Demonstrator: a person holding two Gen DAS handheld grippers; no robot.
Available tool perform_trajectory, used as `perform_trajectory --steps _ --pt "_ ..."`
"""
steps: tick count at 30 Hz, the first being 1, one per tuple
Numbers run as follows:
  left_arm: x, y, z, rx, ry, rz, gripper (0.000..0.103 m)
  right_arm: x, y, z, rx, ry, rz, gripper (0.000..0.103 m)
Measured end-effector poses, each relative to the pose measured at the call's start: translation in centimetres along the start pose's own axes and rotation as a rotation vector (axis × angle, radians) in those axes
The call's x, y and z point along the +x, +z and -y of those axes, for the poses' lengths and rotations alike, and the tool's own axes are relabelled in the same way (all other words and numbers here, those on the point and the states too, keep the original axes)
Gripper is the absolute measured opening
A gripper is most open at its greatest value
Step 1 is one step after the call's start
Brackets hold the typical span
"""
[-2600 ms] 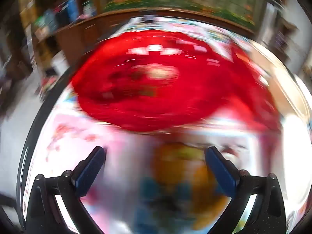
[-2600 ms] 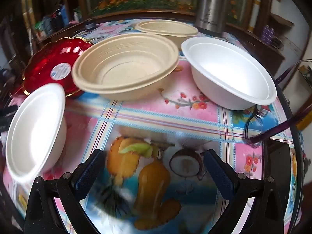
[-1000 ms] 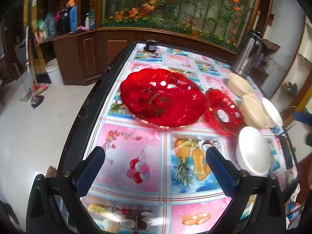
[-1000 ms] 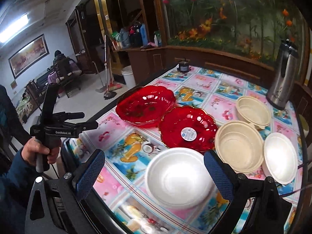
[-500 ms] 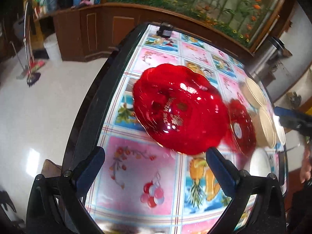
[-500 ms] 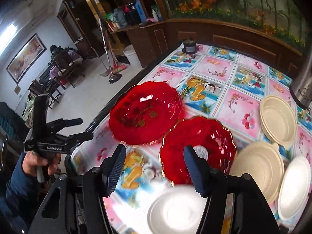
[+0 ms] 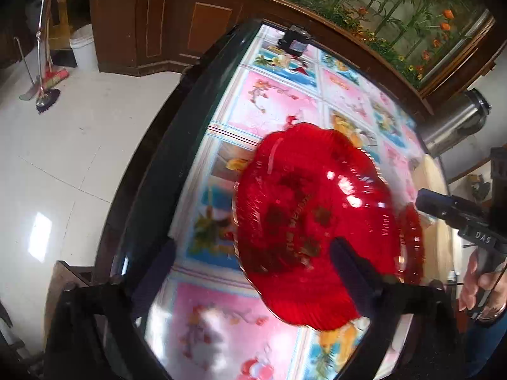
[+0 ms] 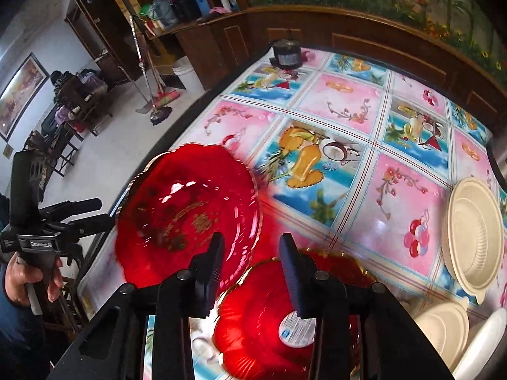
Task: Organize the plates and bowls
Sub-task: 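Grasp the large red plate rim with the left gripper and lift it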
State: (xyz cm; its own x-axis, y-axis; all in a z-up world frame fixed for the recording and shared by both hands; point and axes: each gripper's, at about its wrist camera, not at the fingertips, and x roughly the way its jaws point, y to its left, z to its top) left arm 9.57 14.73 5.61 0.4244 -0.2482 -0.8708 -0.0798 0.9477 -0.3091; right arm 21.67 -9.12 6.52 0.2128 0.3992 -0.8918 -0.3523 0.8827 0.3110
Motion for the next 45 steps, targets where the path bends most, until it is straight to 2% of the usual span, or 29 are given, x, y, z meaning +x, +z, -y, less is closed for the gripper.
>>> perform_trajectory --steps 1,3,5,8,10,11,12,13,14,17,21,29,37,45 --pt "0.3 0.0 0.1 0.011 0.019 -0.001 0.085 0.4 0.2 0.2 0.003 0.0 -0.004 0.039" --pt "0.8 0.0 0.2 0.035 0.036 -0.01 0.084 1.4 0.5 0.8 0.019 0.004 -0.016 0.039" --pt "1.0 -0.1 0.4 0.05 0.015 -0.006 0.084 2.2 0.7 1.2 0.029 0.005 -0.023 0.039" --pt "1.3 -0.3 1.4 0.112 0.059 0.001 0.084 3.1 1.0 1.3 0.027 0.021 -0.03 0.039" --pt "1.7 -0.6 1.9 0.136 0.104 -0.002 0.084 3.9 1.0 1.2 0.03 0.002 -0.041 0.039" --pt "1.7 -0.6 1.9 0.138 0.128 0.006 0.075 4.2 1.0 1.3 0.038 0.003 -0.05 0.033" --pt "2.0 -0.6 2.1 0.149 0.148 0.011 0.062 4.8 0.8 1.3 0.048 0.017 -0.063 0.022" --pt "2.2 -0.6 2.1 0.152 0.164 0.009 0.026 5.1 0.8 1.3 0.051 0.018 -0.07 0.018" --pt "2.4 -0.6 2.0 0.147 0.182 0.004 0.01 5.3 0.7 1.2 0.057 0.015 -0.072 0.016" --pt "2.7 -0.5 2.2 0.171 0.186 0.016 0.011 5.4 0.7 0.4 0.059 0.021 -0.059 0.008" --pt "2.1 -0.8 1.6 0.147 0.157 0.028 0.011 4.8 0.5 -0.3 0.053 -0.007 -0.032 0.008" --pt "-1.4 -2.4 0.6 0.128 0.126 0.064 0.011 2.3 -1.0 -2.0 0.048 0.057 0.003 0.008" --pt "-5.7 -7.5 -0.6 0.134 0.132 0.085 0.011 -0.3 -5.6 -5.2 0.048 0.167 -0.002 0.008" --pt "-6.5 -12.8 -2.4 0.096 0.127 0.049 0.011 -0.4 -11.1 -8.1 0.022 0.221 -0.07 0.008"
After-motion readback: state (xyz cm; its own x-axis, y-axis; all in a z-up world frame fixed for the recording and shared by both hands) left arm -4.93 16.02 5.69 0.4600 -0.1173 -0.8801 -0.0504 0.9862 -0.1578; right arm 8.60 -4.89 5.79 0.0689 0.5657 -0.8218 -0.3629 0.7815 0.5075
